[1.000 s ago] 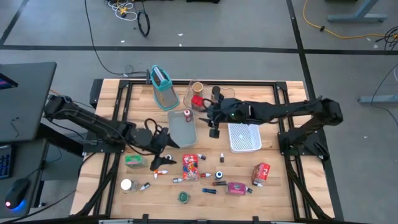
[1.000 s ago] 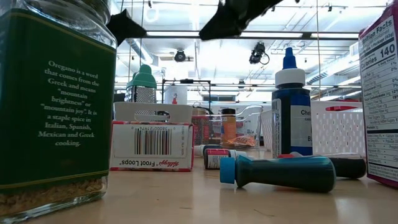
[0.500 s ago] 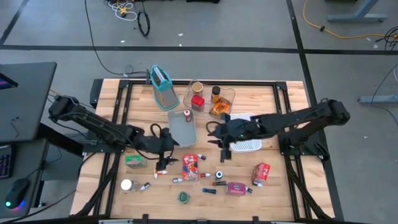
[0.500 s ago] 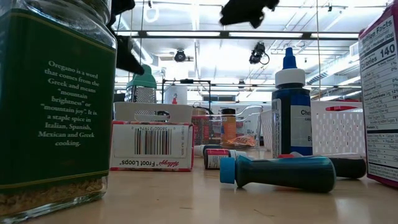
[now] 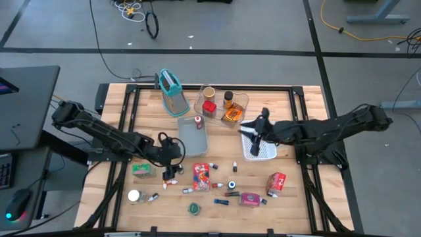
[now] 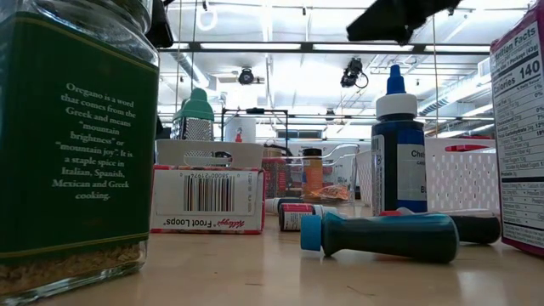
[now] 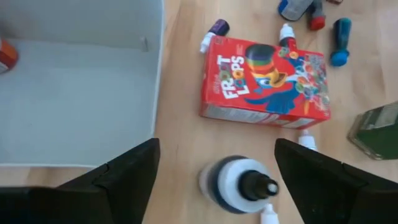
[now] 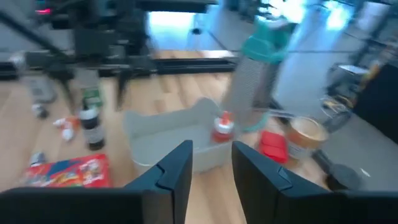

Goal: Pick & Place Kitchen Items
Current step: Put the large black food coloring bottle into the gray bin

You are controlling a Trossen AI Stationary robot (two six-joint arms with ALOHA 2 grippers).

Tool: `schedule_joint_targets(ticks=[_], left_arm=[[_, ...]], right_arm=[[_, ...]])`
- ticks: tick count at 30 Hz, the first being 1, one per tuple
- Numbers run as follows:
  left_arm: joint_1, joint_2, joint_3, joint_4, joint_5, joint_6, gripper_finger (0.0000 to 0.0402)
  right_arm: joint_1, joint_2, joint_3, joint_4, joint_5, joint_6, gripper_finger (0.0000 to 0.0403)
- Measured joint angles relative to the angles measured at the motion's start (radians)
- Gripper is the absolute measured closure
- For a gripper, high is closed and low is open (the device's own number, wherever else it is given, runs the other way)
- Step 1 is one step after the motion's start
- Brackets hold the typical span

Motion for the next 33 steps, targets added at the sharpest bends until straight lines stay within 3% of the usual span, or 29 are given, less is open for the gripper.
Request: schedule_joint_targets(ticks=[6, 22, 27, 33], left_arm=[[-0.04, 0.016, 0.0, 0.007, 0.02, -0.056, 0.0123], [-0.061, 0.127, 0.0, -0.01, -0.027, -0.071, 0.0244], [-0.062, 0.121, 0.032, 0.013, -0.03, -0.102, 0.0245], [-0.067, 0.12, 0.166, 0.012, -0.132, -0.015, 0.0239]], right_arm=[[-0.006, -0.064, -0.053, -0.003, -0.011, 0.0, 0.0282], [-0.005, -0.067, -0.061, 0.037, -0.046, 0.027, 0.0282], [-0.005, -0.067, -0.061, 0.041, -0.046, 0.04, 0.0282], [-0.005, -0.067, -0.061, 0.039, -0.046, 0.047, 0.0282]])
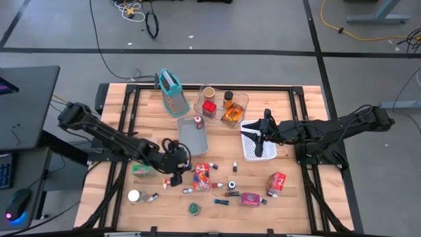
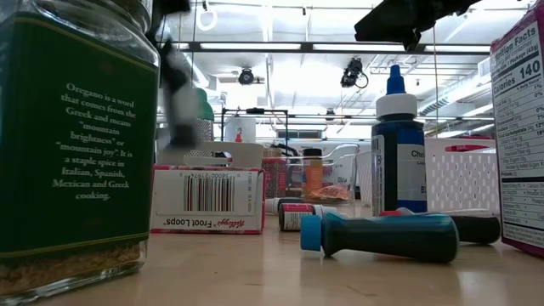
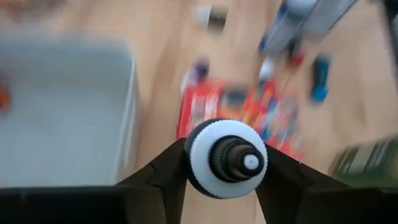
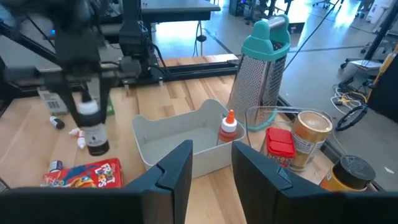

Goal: Pick & Place Kitchen Items
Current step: Put the large black food coloring bottle into the gray bin

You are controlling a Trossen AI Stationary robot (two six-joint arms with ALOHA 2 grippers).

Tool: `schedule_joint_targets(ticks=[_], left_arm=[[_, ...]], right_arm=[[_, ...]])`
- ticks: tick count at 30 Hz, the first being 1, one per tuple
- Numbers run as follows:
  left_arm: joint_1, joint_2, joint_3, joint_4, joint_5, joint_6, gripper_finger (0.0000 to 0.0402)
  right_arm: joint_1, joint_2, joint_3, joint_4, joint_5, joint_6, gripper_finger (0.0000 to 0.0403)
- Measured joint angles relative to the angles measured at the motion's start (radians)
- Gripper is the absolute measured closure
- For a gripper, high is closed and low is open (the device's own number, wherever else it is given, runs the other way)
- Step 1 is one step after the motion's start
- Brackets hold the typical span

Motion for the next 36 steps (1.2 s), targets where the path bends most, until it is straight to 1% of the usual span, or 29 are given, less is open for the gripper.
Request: schedule_joint_targets(ticks=[3, 7, 10, 12, 15, 19, 22, 28, 33, 36], left_arm=[[0.023, 0.0, 0.078, -0.015, -0.075, 0.007, 0.024], [0.098, 0.0, 0.153, -0.066, -0.163, -0.053, 0.0245], [0.181, 0.0, 0.162, -0.129, -0.212, -0.111, 0.0244], [0.244, 0.005, 0.162, -0.185, -0.218, -0.163, 0.0239], [0.323, 0.039, 0.143, -0.238, -0.247, -0.197, 0.0236], [0.41, 0.108, 0.114, -0.229, -0.227, -0.218, 0.0245], [0.448, 0.176, 0.113, -0.189, -0.224, -0.224, 0.0245], [0.503, 0.29, 0.113, -0.098, -0.211, -0.22, 0.0228], [0.53, 0.319, 0.113, -0.096, -0.211, -0.179, 0.0229], [0.535, 0.323, 0.113, -0.072, -0.221, -0.111, 0.0224]], right_arm=[[0.0, 0.0, 0.0, 0.001, 0.0, 0.0, 0.0282], [0.0, 0.0, 0.0, 0.0, 0.0, 0.001, 0.0282], [0.0, 0.0, 0.0, 0.0, 0.0, 0.002, 0.0282], [0.0, 0.0, 0.0, -0.001, 0.0, 0.002, 0.0282], [0.0, 0.001, 0.0, -0.005, 0.0, 0.002, 0.0282], [0.0, 0.001, 0.0, -0.006, 0.0, 0.003, 0.0282], [0.0, 0.001, 0.0, -0.009, 0.0, 0.004, 0.0282], [0.0, 0.001, 0.0, -0.012, 0.0, 0.006, 0.0282], [0.0, 0.002, 0.0, -0.023, 0.0, 0.006, 0.0282], [0.0, 0.002, 0.0, -0.025, 0.0, 0.006, 0.0282]])
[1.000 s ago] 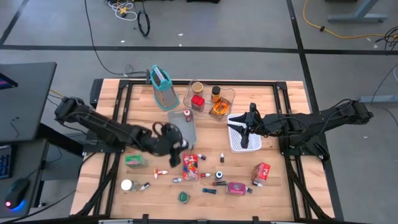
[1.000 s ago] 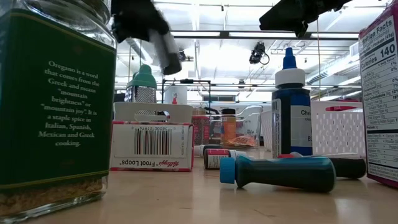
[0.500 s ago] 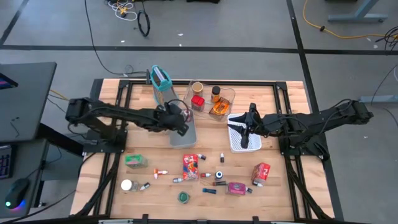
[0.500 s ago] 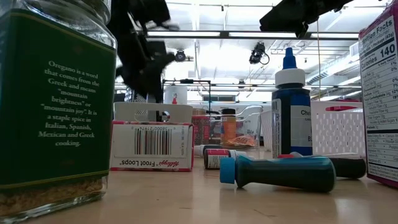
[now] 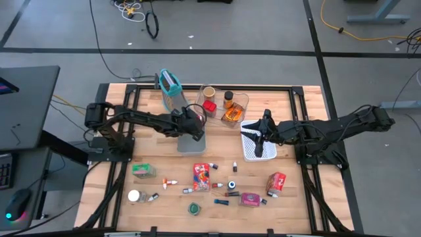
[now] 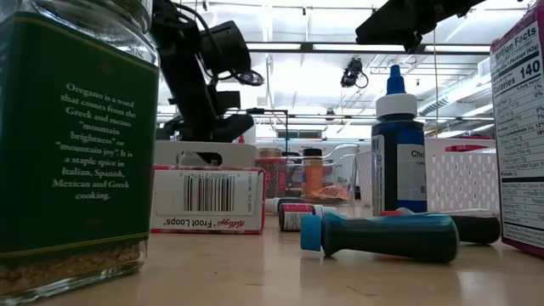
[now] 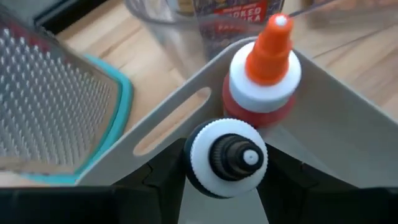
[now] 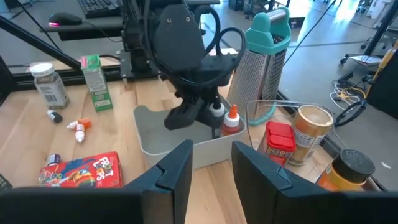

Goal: Pick & Place Kitchen Items
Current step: Put the large black food coloring bottle into the gray bin

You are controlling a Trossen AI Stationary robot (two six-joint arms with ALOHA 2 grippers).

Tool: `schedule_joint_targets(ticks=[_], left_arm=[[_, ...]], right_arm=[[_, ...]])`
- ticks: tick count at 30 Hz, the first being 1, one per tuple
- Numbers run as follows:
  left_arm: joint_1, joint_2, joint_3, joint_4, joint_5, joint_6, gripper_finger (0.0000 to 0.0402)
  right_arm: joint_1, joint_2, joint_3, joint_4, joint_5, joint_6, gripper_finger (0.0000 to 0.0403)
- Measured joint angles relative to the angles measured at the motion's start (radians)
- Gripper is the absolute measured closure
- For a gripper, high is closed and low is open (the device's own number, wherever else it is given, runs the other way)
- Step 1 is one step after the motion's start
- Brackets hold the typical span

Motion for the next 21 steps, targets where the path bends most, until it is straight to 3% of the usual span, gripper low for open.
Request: schedule_joint_targets(ticks=[4, 13, 21], left_arm=[[0.006, 0.0, 0.0, 0.033, -0.025, 0.053, 0.0212], [0.009, 0.0, 0.0, 0.041, -0.045, -0.023, 0.0199], [0.009, 0.0, 0.0, 0.043, -0.082, 0.073, 0.0188]], right_arm=[[0.0, 0.006, 0.0, -0.002, 0.0, 0.0, 0.0282], [0.0, 0.027, -0.001, 0.0, 0.0, 0.0, 0.0282], [0.0, 0.027, -0.001, 0.0, 0.0, 0.0, 0.0282]])
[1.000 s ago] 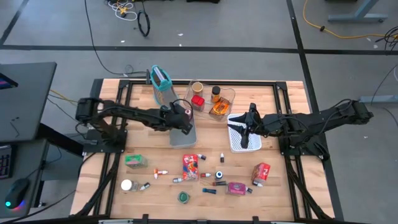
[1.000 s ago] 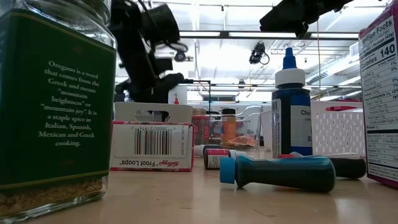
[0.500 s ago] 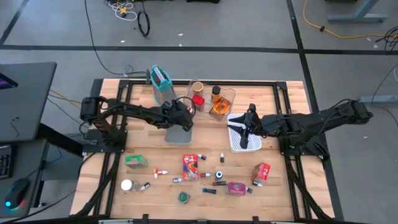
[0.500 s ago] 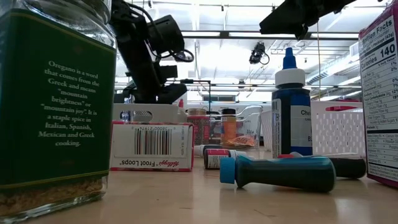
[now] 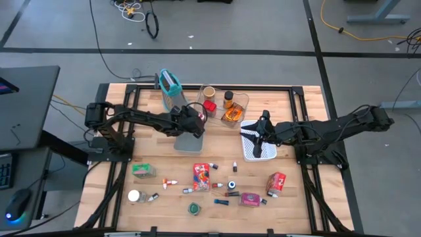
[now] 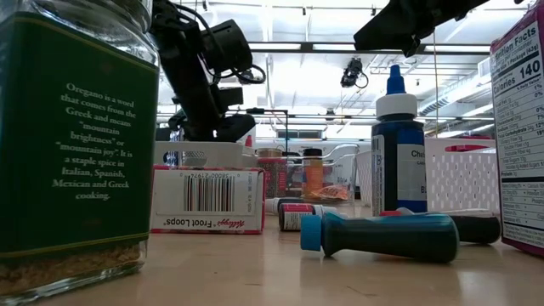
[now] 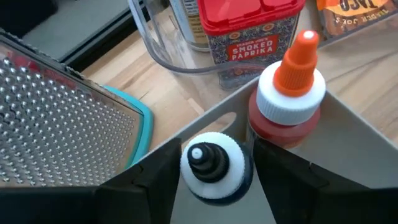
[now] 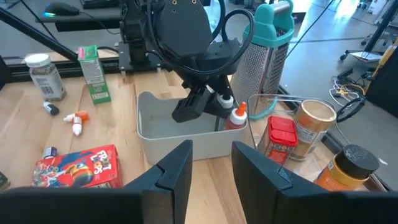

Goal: Pick & Place Kitchen Items
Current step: Put the large black food coloring bottle into the gray bin, then put the large blue food coloring bottle into the gray bin

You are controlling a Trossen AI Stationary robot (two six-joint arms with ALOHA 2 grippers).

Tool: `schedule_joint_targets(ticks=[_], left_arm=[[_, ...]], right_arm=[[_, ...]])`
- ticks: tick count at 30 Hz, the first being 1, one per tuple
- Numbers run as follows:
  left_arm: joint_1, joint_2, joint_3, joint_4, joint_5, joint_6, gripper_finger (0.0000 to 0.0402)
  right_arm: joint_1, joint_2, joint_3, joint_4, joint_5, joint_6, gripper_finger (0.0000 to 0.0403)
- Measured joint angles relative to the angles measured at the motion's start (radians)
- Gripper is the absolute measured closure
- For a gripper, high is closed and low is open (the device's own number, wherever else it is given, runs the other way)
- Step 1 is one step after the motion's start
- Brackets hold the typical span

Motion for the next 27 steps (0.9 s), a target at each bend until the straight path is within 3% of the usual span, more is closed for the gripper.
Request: schedule_joint_targets(ticks=[9, 18, 27], left_arm=[[0.0, -0.015, 0.0, -0.011, 0.003, 0.035, 0.0151], [-0.034, -0.198, 0.002, -0.029, 0.016, 0.079, 0.0148], [-0.141, -0.397, 0.002, -0.017, 0.183, 0.147, 0.0148]], right_arm=[[0.0, 0.0, 0.0, 0.0, 0.0, 0.038, 0.0282], [0.0, 0.0, -0.034, 0.001, 0.001, 0.105, 0.0282], [0.0, 0.004, -0.044, 0.008, 0.0, 0.131, 0.0282]])
